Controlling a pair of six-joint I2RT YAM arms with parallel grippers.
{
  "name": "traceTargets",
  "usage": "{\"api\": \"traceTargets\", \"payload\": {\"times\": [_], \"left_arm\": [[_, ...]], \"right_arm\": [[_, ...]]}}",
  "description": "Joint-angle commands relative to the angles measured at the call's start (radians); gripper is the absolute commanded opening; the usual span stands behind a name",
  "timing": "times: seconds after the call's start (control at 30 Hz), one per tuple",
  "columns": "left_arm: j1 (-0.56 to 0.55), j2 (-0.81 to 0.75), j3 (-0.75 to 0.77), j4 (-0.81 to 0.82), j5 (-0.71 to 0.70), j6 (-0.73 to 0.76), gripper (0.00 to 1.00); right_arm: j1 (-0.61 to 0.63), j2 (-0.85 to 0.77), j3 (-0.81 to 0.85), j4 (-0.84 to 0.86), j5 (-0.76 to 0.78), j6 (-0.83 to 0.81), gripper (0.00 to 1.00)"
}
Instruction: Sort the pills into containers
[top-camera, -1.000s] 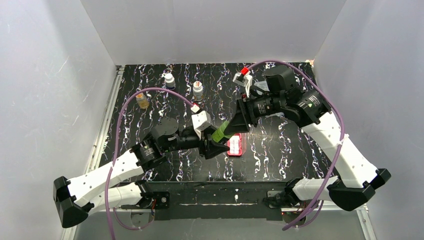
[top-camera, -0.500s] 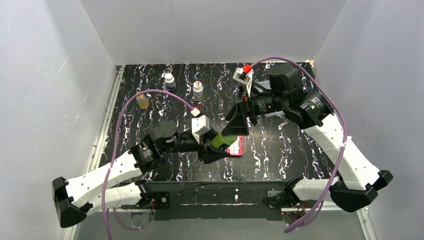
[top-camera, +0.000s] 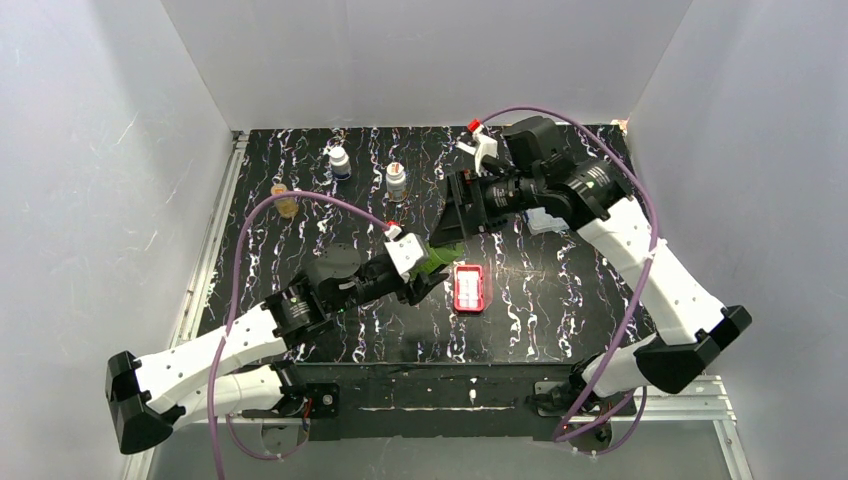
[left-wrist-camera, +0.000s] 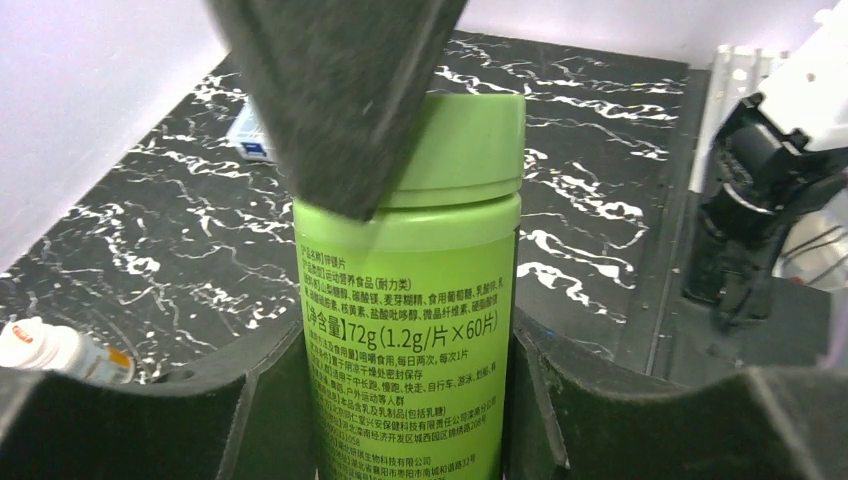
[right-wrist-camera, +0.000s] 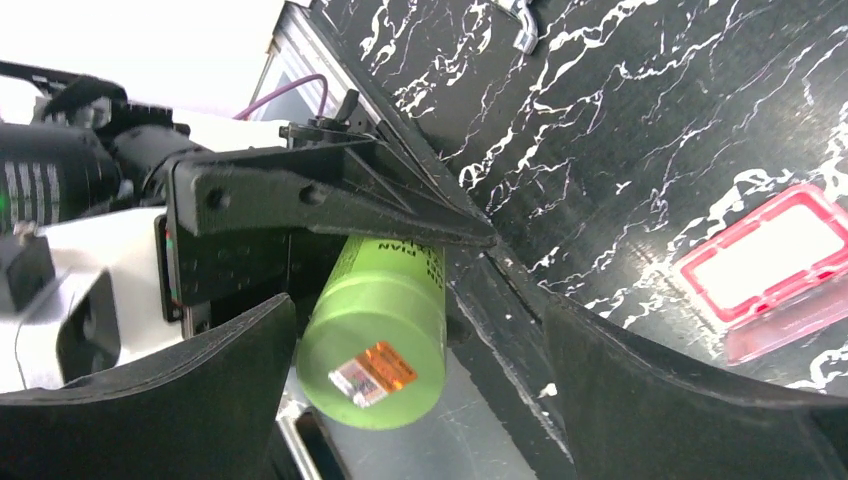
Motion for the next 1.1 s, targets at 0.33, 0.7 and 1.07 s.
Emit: {"api": "traceTargets", "payload": {"times": [0.33,0.7,1.07], "left_arm": [[-0.026,0.046,-0.031,0.071,-0.244,0.129,0.0],[-0.026,0.036,-0.039,0.076,-0.246,0.118,0.0],[-0.026,0.015,-0.004,-0.009,-0.022,0.054,0.0]], "right_arm": [[-0.003,0.043,-0.042,0.062,-0.079,0.112,0.82],[-0.009,0.016,-0.059,0.017,0.003,0.094,0.78],[-0.007,0.002,-0.038,0.049,0.032,0.003,0.27]]}}
